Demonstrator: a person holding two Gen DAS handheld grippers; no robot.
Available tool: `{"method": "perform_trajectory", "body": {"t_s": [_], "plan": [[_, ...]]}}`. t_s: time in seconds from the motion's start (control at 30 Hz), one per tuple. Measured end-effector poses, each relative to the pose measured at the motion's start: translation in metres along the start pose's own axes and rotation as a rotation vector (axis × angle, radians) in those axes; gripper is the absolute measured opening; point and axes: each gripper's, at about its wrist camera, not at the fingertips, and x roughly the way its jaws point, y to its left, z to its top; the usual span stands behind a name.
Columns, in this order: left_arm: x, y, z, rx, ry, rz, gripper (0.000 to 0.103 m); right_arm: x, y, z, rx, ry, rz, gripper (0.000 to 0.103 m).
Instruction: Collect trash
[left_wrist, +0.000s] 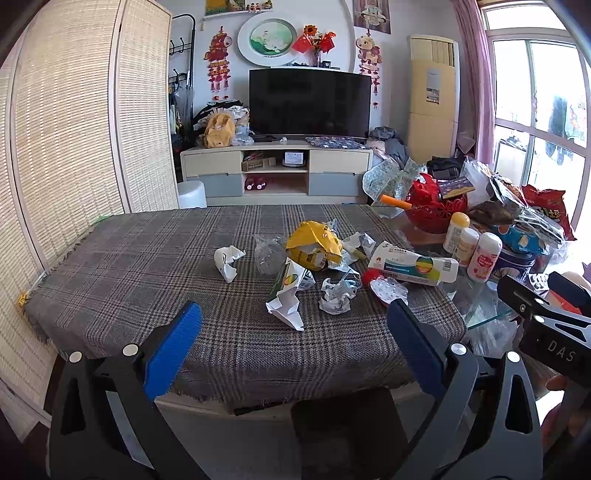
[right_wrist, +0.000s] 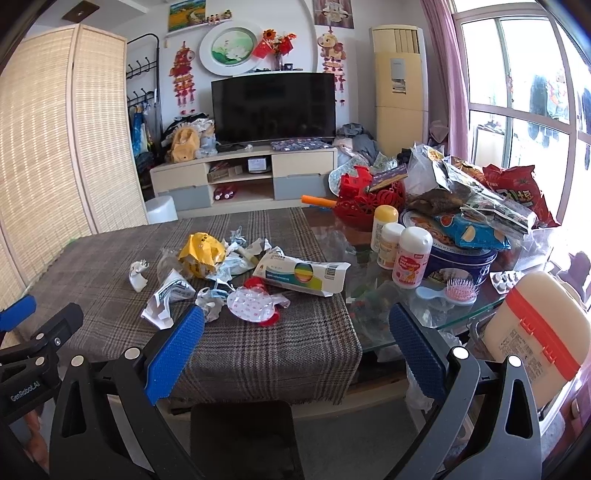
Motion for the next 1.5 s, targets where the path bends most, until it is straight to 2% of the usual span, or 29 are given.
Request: {"method": "perform_trajectory", "body": {"t_s": [0.57, 0.77, 0.87, 1.03, 1.2, 1.43, 1.5], "plan": [[0.002, 0.003, 0.0, -0.009, -0.001, 0.005, 0.095, 0.001, -0.002, 0.001, 0.003, -0.002, 0.006, 0.1], [0.008, 0.007, -0.001, 0.01, 0.017, 0.023, 0.095, 0.011, -0.004, -0.002, -0.031, 0.045, -0.013, 0.1], [0.018, 0.013, -0.006, 0.008, 0.067, 0.026, 0.095, 0.023, -0.011, -0.009, -0.028, 0.093, 0.02, 0.1], [0.045, 0.023, -0.019, 0.007, 0.159, 0.016, 0.095, 0.055, -0.013, -0.023, -0.04, 0.189, 0.024, 0.1], [0.075, 0.029, -0.026, 0.018, 0.239, 0.001, 0.095, 0.081, -0.008, -0.031, -0.054, 0.224, 0.064, 0.1], [0.127, 0.038, -0.02, 0.031, 0.359, 0.0, 0.095, 0.128, 0.003, -0.03, -0.085, 0.346, 0.146, 0.1], [0.139, 0.039, -0.017, 0.035, 0.38, -0.003, 0.095, 0.138, 0.005, -0.029, -0.085, 0.355, 0.165, 0.1]]}}
